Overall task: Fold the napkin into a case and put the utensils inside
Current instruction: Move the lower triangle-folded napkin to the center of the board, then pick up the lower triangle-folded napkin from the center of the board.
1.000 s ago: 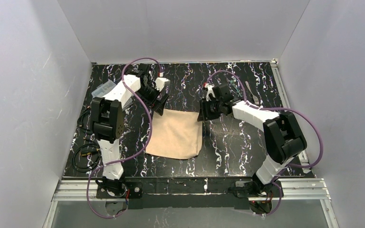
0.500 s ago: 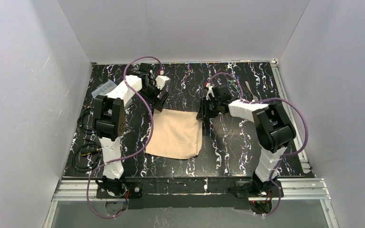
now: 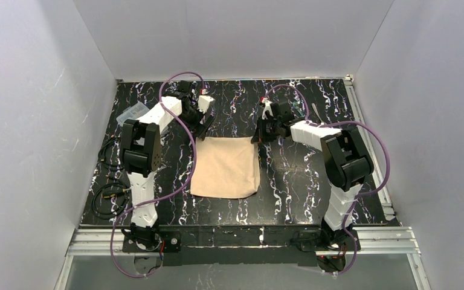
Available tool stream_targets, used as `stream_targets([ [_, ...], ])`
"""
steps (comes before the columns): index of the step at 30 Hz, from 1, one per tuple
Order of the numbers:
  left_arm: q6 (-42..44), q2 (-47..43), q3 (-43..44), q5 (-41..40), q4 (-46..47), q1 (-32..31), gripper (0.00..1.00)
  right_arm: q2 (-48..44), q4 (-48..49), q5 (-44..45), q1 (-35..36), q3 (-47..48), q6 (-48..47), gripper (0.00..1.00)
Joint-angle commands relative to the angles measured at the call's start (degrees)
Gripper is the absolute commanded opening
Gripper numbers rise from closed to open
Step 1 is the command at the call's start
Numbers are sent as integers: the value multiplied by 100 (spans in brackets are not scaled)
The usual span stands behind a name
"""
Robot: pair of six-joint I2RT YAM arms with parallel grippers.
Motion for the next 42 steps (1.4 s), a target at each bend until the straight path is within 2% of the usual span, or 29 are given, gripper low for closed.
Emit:
stream_targets([
  [1, -205, 32, 205, -104, -9, 26, 94, 266, -166, 70, -31, 377, -337, 1],
  [5, -224, 35, 104, -122, -15, 26, 94, 527, -355, 245, -33, 595, -478, 6],
  [11, -244, -395, 236, 261, -342, 65, 98, 637, -532, 345, -27, 903, -443, 23],
  [13, -218, -570, 531, 572, -739, 62, 99, 478, -539, 362, -33, 968, -338, 35],
  [17, -30, -1037, 805, 1156, -1216, 64, 98, -189, -501, 363, -23, 862, -136, 45],
  [20, 227, -1204, 853, 1626, -1577, 54, 98, -815, -523, 288, -17, 443, 94, 48],
  [24, 924, -1322, 758, 2380, -1954, -189, 98, -1938, -401, 211, 55, -693, 442, 50],
  [28, 2212, -1229, 850, 2848, -2811, -977, 99, -2865, -396, 373, 50, -1648, 775, 51],
  [32, 3631, -1470, 618, 3064, -3146, -1512, 98, -3118, -813, 354, 30, -1882, 975, 46],
  [36, 4872, -1845, 346, 3166, -3060, -1704, 98, -3144, -325, -130, 28, -2329, 1444, 36],
  [39, 4922, -1746, 204, 2697, -2560, -1811, 99, -3297, 169, -424, 33, -2805, 1503, 48],
  [42, 4951, -1274, 726, 2754, -2532, -1819, 98, -3603, 233, -432, 34, -3056, 1396, 57],
])
